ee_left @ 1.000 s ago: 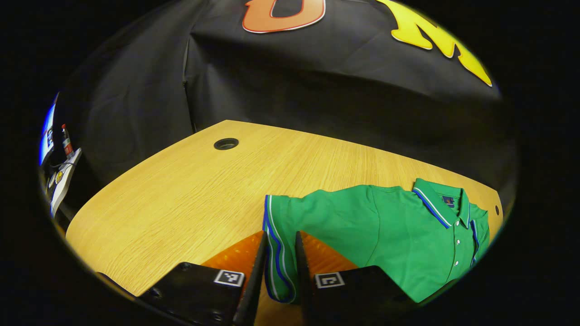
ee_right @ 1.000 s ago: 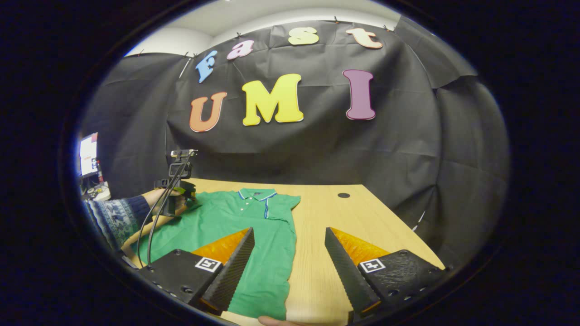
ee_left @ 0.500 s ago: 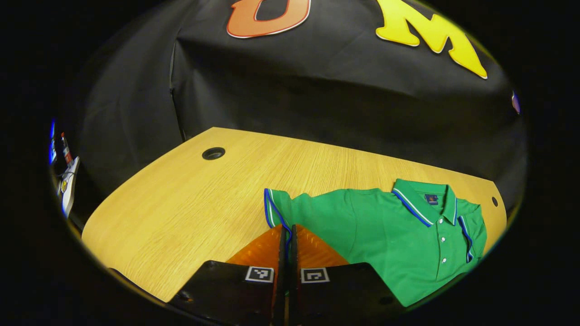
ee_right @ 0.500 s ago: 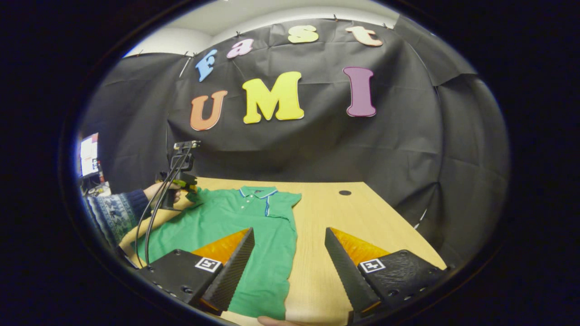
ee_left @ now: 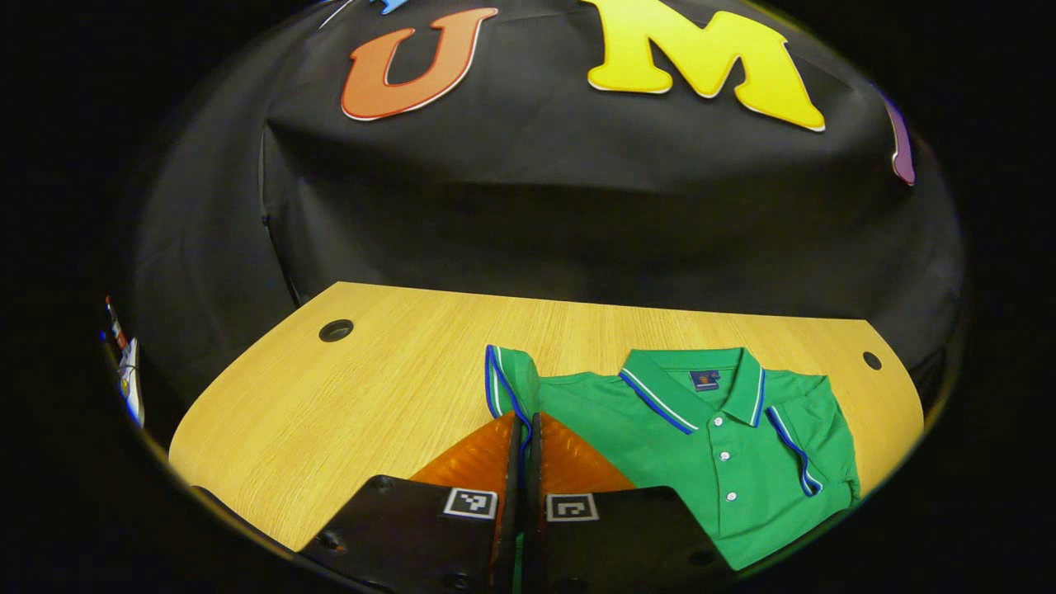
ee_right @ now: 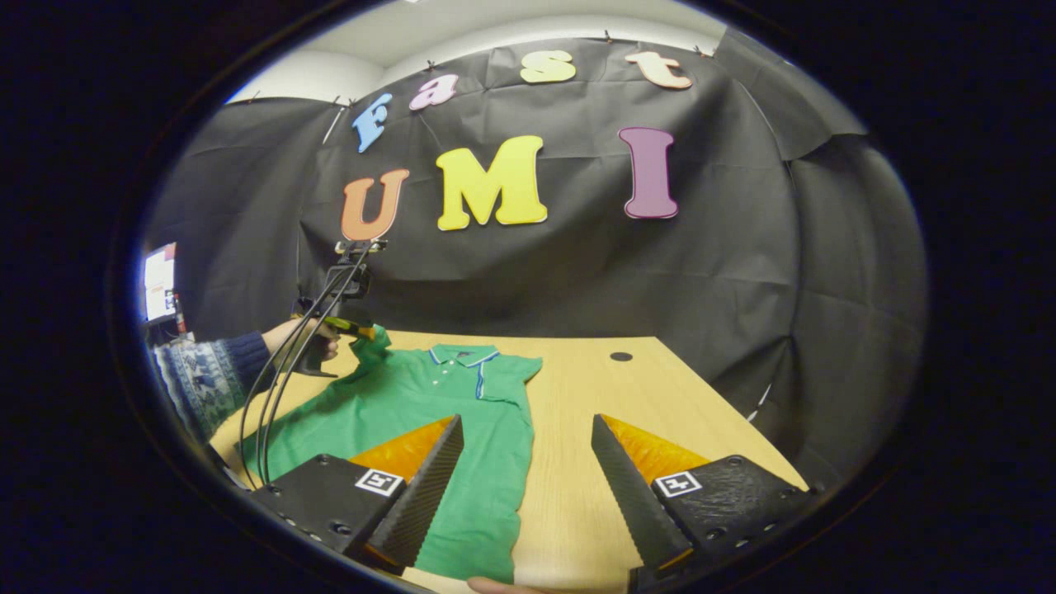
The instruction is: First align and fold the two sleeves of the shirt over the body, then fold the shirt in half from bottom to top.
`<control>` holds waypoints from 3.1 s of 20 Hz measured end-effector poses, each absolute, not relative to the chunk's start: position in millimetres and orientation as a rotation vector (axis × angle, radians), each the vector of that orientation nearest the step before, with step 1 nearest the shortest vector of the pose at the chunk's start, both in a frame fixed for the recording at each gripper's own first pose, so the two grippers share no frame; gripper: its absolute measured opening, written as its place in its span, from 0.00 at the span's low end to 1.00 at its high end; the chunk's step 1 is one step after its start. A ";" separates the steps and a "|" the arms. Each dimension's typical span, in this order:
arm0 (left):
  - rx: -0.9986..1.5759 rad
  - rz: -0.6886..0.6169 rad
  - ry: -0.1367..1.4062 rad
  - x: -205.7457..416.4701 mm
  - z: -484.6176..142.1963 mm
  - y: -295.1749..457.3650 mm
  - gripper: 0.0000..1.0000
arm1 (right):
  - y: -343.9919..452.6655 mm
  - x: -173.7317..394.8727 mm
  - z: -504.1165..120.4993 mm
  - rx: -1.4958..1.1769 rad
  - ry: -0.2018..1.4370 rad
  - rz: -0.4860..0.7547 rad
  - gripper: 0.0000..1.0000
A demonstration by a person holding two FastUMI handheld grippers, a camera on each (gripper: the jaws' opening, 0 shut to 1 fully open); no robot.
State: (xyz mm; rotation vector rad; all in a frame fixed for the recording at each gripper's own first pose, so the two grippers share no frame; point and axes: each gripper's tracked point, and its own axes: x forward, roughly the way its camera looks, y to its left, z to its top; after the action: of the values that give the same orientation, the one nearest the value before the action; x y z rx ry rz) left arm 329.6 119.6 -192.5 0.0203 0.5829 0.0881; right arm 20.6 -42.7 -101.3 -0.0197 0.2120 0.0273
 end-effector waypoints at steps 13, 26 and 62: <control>0.155 -0.045 0.433 301.0 -121.5 43.0 1.00 | -39.2 10.9 -91.2 -0.023 0.188 0.025 0.95; 0.086 -0.025 0.211 133.5 -13.0 40.2 1.00 | 17.2 -32.2 -60.7 -0.078 0.100 0.139 0.95; 0.057 0.079 0.439 -34.8 -241.1 141.7 1.00 | -8.1 -52.5 -243.0 -0.045 0.415 0.039 0.95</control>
State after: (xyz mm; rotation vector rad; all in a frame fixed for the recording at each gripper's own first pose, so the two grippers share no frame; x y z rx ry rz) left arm -34.8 141.7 -241.1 0.0568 0.4387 0.0787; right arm -52.5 -8.1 -243.0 -0.0447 0.4147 0.0390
